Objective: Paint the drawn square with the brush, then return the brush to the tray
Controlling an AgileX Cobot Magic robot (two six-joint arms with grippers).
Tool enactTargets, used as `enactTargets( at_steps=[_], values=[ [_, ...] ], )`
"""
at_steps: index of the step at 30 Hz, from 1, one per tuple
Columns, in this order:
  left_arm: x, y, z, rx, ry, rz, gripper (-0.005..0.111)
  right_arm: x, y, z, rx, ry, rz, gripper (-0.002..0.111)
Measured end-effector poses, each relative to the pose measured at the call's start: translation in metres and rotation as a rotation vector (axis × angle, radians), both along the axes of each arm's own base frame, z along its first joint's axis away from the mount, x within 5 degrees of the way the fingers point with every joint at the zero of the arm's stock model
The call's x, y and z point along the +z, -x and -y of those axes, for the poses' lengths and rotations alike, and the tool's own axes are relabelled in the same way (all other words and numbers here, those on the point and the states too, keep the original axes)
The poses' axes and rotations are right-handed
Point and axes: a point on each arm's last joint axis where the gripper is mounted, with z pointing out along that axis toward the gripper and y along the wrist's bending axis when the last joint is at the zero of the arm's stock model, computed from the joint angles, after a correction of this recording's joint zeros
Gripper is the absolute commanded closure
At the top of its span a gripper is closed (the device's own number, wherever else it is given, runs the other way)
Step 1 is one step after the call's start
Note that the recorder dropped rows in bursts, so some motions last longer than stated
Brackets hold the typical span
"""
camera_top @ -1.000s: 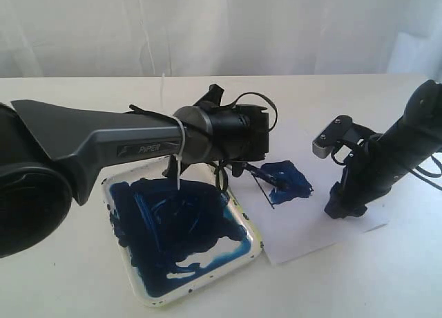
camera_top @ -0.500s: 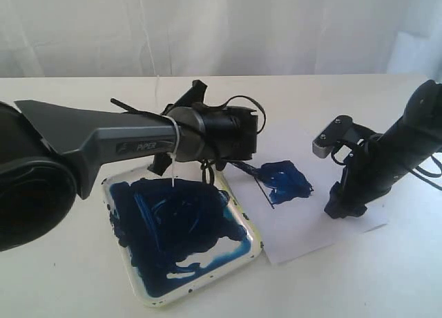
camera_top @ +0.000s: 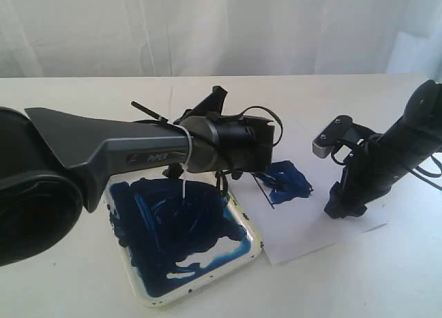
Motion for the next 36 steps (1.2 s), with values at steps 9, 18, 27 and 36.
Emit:
enactTargets(
  at_steps=[9, 18, 27, 36],
  values=[
    [0.001, -0.015, -0.019, 0.061, -0.020, 0.002, 0.107, 0.000, 0.000, 0.000, 0.000, 0.000, 0.000, 0.045],
    [0.002, 0.010, 0.005, 0.002, -0.045, 0.008, 0.107, 0.000, 0.000, 0.000, 0.000, 0.000, 0.000, 0.045],
    [-0.008, 0.015, -0.002, -0.003, -0.140, 0.059, 0.107, 0.000, 0.000, 0.000, -0.001, 0.000, 0.002, 0.045],
    [-0.004, 0.011, 0.001, -0.035, -0.142, 0.127, 0.107, 0.000, 0.000, 0.000, -0.001, 0.000, 0.002, 0.045]
  ],
)
